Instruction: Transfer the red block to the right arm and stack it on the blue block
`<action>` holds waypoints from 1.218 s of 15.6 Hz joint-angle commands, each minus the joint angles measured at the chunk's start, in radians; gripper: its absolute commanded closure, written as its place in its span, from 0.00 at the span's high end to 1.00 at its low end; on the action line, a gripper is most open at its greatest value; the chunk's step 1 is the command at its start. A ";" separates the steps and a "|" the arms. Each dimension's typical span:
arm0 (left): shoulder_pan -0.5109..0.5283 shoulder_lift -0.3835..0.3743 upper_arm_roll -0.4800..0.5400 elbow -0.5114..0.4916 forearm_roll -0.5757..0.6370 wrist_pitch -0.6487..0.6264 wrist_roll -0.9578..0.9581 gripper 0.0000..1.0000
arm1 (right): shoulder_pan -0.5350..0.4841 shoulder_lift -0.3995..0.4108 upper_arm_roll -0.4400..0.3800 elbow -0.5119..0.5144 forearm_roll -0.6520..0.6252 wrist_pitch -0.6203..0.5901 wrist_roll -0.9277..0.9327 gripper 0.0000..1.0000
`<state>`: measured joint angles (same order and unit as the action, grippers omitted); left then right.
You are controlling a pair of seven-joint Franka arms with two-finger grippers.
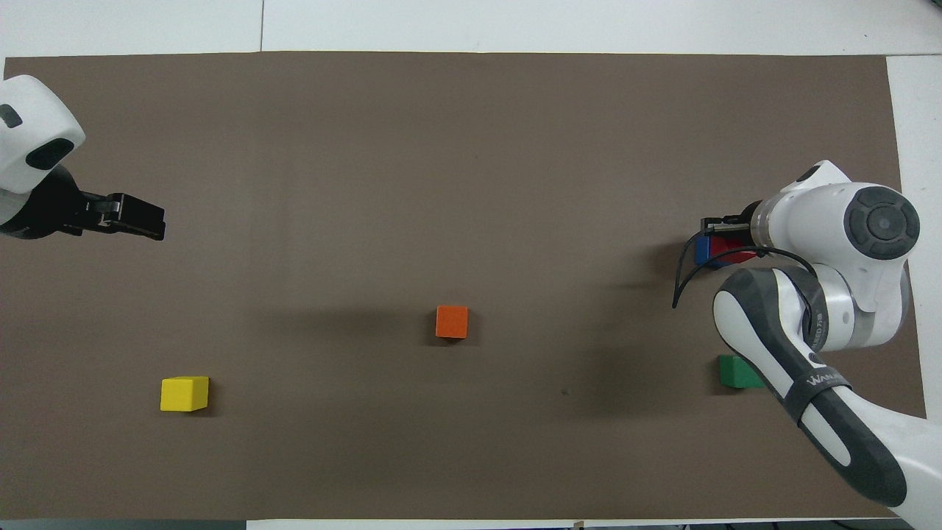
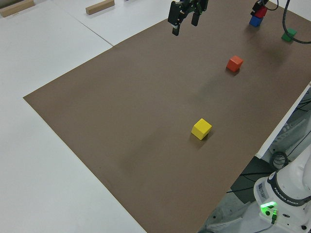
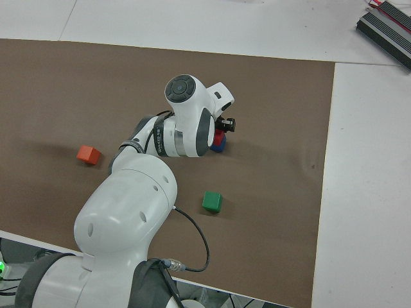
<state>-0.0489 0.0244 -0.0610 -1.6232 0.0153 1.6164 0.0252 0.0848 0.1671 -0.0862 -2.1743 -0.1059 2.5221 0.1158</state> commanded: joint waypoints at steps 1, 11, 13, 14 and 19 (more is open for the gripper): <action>-0.002 -0.031 0.007 -0.037 -0.008 0.016 0.012 1.00 | -0.005 -0.014 0.006 -0.012 -0.035 -0.002 0.024 0.51; -0.002 -0.031 0.007 -0.037 -0.008 0.017 0.012 1.00 | -0.002 -0.012 0.008 0.013 -0.034 -0.029 0.027 1.00; -0.002 -0.031 0.007 -0.037 -0.008 0.017 0.013 1.00 | -0.002 -0.021 0.011 0.066 -0.020 -0.116 0.024 1.00; -0.002 -0.031 0.007 -0.037 -0.008 0.017 0.012 1.00 | -0.002 -0.029 0.013 0.109 -0.018 -0.185 0.021 1.00; -0.002 -0.031 0.007 -0.037 -0.008 0.017 0.013 1.00 | 0.000 -0.093 0.048 0.293 0.076 -0.471 0.019 1.00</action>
<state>-0.0489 0.0244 -0.0610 -1.6232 0.0153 1.6164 0.0252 0.0877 0.1063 -0.0544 -1.9351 -0.0748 2.1410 0.1161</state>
